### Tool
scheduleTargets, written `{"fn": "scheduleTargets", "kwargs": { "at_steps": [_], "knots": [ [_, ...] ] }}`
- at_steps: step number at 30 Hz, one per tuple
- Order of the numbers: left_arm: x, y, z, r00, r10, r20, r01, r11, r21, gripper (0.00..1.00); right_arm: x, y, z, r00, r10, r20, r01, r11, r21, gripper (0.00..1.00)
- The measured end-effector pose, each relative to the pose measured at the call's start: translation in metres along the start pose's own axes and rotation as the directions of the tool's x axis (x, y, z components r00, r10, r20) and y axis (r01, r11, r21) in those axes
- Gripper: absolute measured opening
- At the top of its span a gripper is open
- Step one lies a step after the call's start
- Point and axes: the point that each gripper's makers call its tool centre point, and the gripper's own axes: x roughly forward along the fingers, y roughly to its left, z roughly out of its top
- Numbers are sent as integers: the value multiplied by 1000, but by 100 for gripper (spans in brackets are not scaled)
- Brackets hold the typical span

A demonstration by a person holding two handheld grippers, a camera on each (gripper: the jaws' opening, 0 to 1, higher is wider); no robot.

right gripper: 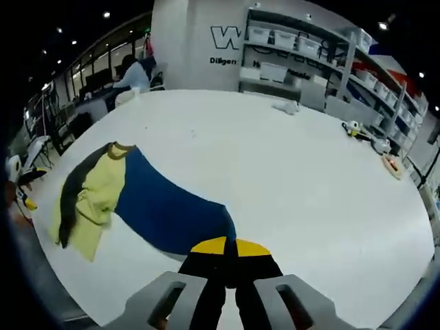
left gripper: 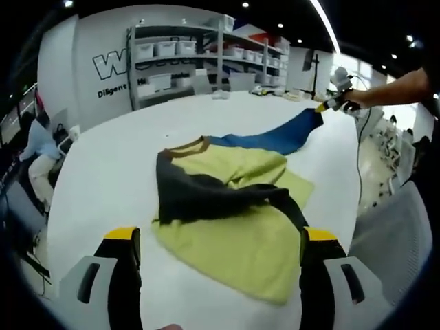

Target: Fold the garment on the visible template until the final outline fits inside the template.

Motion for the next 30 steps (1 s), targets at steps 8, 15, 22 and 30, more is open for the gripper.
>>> {"fn": "scheduleTargets", "kwargs": {
  "at_steps": [8, 15, 22, 30],
  "knots": [
    [0, -2, -2, 1000, 11, -9, -11, 1000, -13, 92, 5, -16, -14, 998, -41, -44, 37, 996, -87, 0],
    [3, -5, -3, 1000, 17, -15, -17, 1000, -20, 91, 6, -30, -20, 997, -64, -41, 59, 993, -97, 3],
    [7, -5, 4, 1000, 20, -7, -20, 999, -27, 92, 4, -30, -19, 998, -56, -32, 52, 994, -94, 5],
    [9, -6, 9, 1000, 0, -3, 0, 1000, -8, 92, 0, -12, -10, 1000, -15, 18, 18, 984, -176, 23]
  ]
}}
